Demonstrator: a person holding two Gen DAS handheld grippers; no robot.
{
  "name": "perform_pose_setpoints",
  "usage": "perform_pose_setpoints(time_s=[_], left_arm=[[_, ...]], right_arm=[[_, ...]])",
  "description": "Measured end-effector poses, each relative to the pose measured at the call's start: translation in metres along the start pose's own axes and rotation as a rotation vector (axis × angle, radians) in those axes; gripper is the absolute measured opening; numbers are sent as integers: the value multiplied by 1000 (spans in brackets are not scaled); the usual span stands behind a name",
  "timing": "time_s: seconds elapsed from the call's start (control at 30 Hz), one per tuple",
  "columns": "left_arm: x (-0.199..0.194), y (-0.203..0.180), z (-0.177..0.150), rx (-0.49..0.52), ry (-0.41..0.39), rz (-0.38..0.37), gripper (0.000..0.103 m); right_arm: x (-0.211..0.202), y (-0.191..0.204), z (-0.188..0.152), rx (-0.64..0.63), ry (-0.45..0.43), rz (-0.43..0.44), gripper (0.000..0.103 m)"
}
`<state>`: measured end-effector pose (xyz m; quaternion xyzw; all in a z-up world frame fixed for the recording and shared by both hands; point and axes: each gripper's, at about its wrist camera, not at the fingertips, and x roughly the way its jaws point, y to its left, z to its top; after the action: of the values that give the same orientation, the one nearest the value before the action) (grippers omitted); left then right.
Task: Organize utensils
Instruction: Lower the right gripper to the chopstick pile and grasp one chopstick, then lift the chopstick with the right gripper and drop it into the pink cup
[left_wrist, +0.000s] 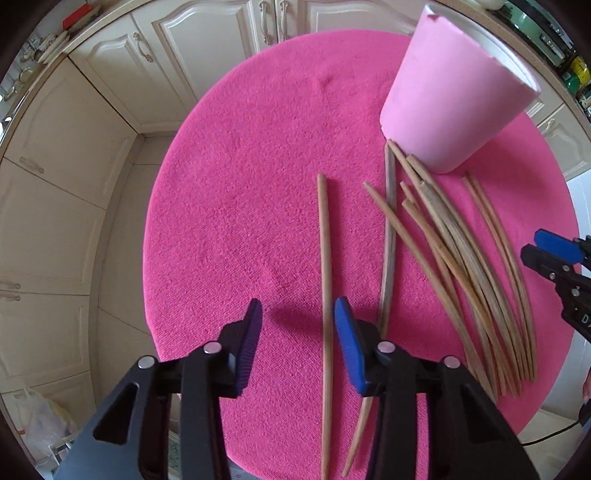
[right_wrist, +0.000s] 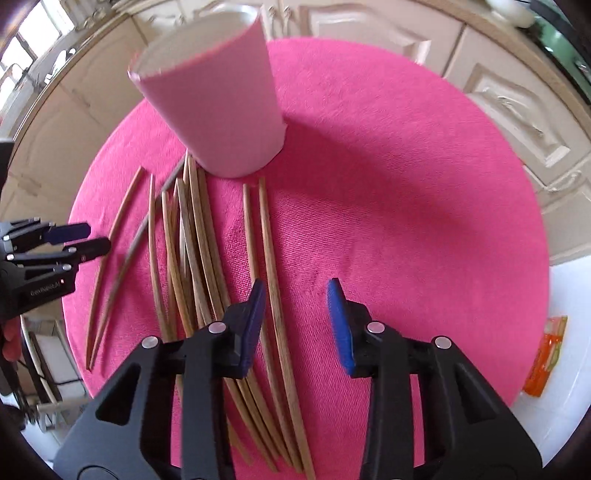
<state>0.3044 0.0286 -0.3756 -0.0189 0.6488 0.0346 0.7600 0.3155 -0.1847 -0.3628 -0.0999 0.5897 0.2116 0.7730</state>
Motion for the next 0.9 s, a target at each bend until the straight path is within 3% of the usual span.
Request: perform_pose_setpoints(time_s=[0.1, 0.23, 0.27, 0.3, 0.33, 0.53, 0.7, 0.9], left_arm=[[6, -1, 0, 0, 21, -1, 27], [8, 1, 3, -2, 15, -7, 25], [9, 0, 3, -1, 13, -9, 21], [10, 1, 5, -6, 7, -13, 10], [10, 2, 5, -14, 3, -14, 8], [-5, 13, 3, -44, -63, -62, 6], [-36, 26, 1, -75, -160, -117, 6], [-84, 31, 5, -116, -346, -203, 6]], right_arm=[[11, 1, 2, -36, 40, 3, 31], [19, 4, 3, -77, 77, -13, 27], [20, 5, 3, -94, 83, -22, 27], [20, 5, 2, -98, 86, -26, 26], [20, 5, 3, -103, 90, -30, 23], [16, -1, 3, -88, 89, -25, 6], [-2, -28, 0, 25, 19, 41, 6], [-48, -59, -5, 150, -142, 144, 6]])
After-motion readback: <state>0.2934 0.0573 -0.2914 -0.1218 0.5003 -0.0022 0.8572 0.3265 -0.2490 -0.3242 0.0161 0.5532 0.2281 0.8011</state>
